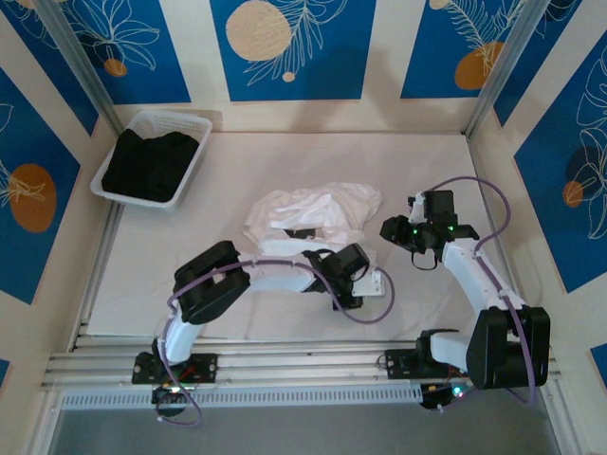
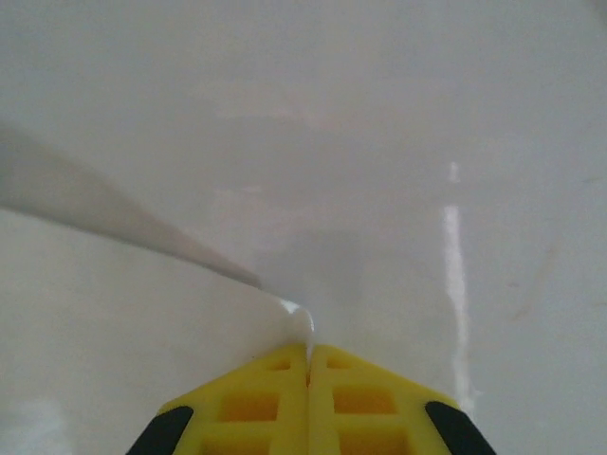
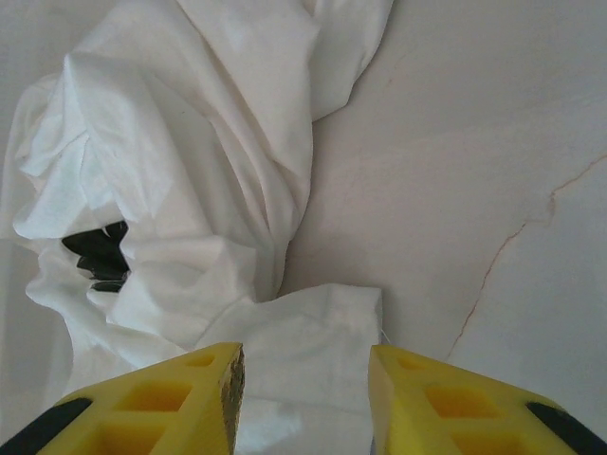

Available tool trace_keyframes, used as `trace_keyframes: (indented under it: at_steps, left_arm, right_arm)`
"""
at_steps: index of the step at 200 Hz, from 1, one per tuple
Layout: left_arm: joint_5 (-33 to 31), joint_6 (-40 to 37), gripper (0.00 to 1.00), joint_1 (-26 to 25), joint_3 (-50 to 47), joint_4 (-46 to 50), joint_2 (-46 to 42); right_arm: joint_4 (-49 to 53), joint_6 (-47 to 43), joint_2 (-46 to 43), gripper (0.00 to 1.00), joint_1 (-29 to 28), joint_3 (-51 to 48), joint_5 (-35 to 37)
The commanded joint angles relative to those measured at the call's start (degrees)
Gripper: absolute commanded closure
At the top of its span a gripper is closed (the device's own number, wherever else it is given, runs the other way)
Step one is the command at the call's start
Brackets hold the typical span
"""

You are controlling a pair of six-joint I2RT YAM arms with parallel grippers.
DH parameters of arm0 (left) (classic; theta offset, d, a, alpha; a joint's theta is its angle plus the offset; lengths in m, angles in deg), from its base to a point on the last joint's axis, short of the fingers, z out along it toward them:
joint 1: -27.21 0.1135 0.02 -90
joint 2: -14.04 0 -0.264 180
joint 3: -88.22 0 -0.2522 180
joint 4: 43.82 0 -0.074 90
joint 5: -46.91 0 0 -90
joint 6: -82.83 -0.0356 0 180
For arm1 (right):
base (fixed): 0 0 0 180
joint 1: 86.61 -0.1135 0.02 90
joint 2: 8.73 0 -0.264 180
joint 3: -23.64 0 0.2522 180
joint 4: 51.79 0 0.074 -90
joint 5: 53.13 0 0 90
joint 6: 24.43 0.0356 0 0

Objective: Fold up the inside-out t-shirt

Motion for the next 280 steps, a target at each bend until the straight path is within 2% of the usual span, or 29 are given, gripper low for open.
trace_keyframes:
  at_steps: [1, 20, 41, 61, 88, 128, 170, 186, 195, 201, 202, 223, 255, 280]
  left_arm:
    - [0.96, 6.56, 1.00, 2.81, -5.94, -2.07, -7.55]
    - [1.91, 12.28, 1.00, 5.43, -13.86, -6.27, -18.62]
    - [2.53, 20.31, 1.00, 10.20, -23.59, -10.05, -32.40]
    - [-2.23, 24.80, 1.00, 14.47, -29.12, -8.12, -42.64]
    - [-7.88, 28.78, 1.00, 19.80, -32.28, -3.68, -52.43]
    - [-10.78, 36.79, 1.00, 27.39, -33.43, 0.42, -60.90]
    - [-10.65, 39.21, 1.00, 31.71, -32.91, 3.84, -62.17]
    - [-11.16, 40.02, 1.00, 32.95, -32.31, 4.67, -62.52]
    - [-11.26, 40.49, 1.00, 33.75, -31.82, 5.01, -62.80]
    - [-11.20, 40.80, 1.00, 34.50, -31.33, 5.32, -63.00]
    - [-11.19, 40.83, 1.00, 34.59, -31.28, 5.39, -63.02]
    - [-10.63, 42.06, 1.00, 36.95, -29.05, 6.42, -63.48]
    - [-7.96, 43.83, 1.00, 42.73, -23.10, 8.53, -63.92]
    - [-3.40, 46.20, 1.00, 49.76, -17.16, 9.88, -64.60]
  right_arm:
    - [-1.40, -0.93, -1.95, 0.60, -0.05, 0.04, -0.91]
    - [-2.31, -1.57, -3.18, 0.60, -1.78, 0.42, 0.60]
    - [-3.78, -2.09, -3.62, 0.57, -4.90, 1.07, 6.20]
    - [-6.08, -2.35, -0.27, 0.55, -6.53, 2.34, 8.43]
    - [-8.02, -2.79, 10.36, 0.54, -7.13, 7.98, 11.60]
    - [-5.25, -5.48, 27.21, 0.50, -10.34, 20.73, 15.64]
    - [2.80, -8.48, 42.99, 0.49, -13.21, 35.17, 21.32]
    - [5.86, -9.30, 46.76, 0.56, -13.26, 39.97, 20.12]
    - [5.70, -9.58, 47.22, 0.65, -13.31, 40.70, 19.96]
    - [5.82, -9.89, 47.40, 0.74, -13.24, 41.24, 19.44]
    - [6.01, -9.98, 47.36, 0.79, -13.21, 41.50, 19.14]
    - [6.77, -10.67, 45.19, 0.98, -12.70, 41.89, 19.30]
    - [4.82, -10.67, 32.89, 1.00, -10.38, 35.76, 18.80]
    - [3.10, -7.99, 19.61, 1.00, -8.90, 25.41, 15.73]
